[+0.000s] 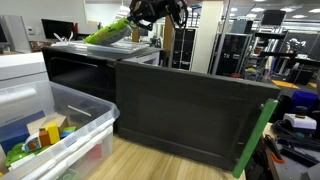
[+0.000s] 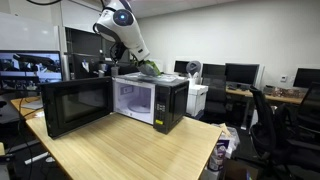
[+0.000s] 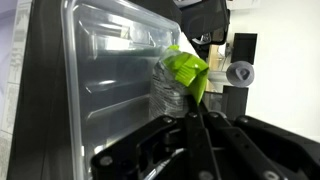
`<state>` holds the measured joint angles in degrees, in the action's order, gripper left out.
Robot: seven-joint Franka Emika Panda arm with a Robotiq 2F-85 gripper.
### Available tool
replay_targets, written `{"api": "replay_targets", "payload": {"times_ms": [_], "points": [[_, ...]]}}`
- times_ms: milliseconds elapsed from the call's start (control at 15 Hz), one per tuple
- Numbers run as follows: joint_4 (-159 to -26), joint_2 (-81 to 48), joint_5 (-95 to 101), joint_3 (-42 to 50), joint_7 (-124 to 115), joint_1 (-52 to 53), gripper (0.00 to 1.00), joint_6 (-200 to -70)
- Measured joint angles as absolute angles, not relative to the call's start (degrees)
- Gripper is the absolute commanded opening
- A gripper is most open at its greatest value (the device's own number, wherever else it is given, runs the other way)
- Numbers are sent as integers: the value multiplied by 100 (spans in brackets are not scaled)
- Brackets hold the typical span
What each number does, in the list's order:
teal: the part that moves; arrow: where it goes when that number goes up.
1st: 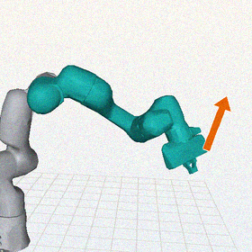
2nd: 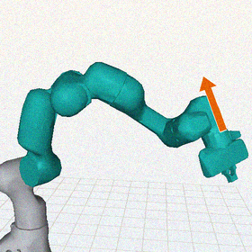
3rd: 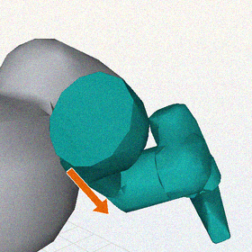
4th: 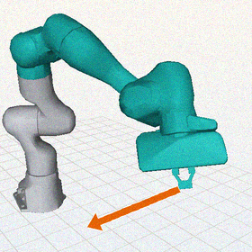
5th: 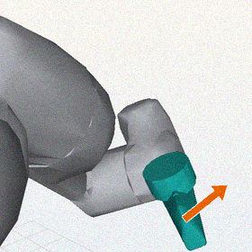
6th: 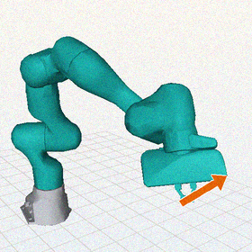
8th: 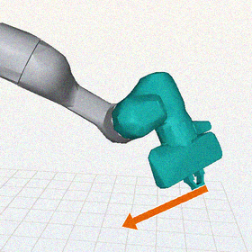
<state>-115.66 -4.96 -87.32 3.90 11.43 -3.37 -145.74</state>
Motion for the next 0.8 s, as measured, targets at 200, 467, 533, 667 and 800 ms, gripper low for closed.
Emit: {"api": "replay_targets", "payload": {"times_ms": [200,467,533,667,800], "points": [[-11566,-522,-8676,382,1143,-333,46,-14647],[-11566,-523,-8254,380,1054,-329,76,-14698],[-11566,-521,-8162,379,1024,-327,83,-14698],[-11566,-513,-8017,378,969,-326,99,-14698],[-11566,-500,-7880,377,946,-325,100,-14698]]}}
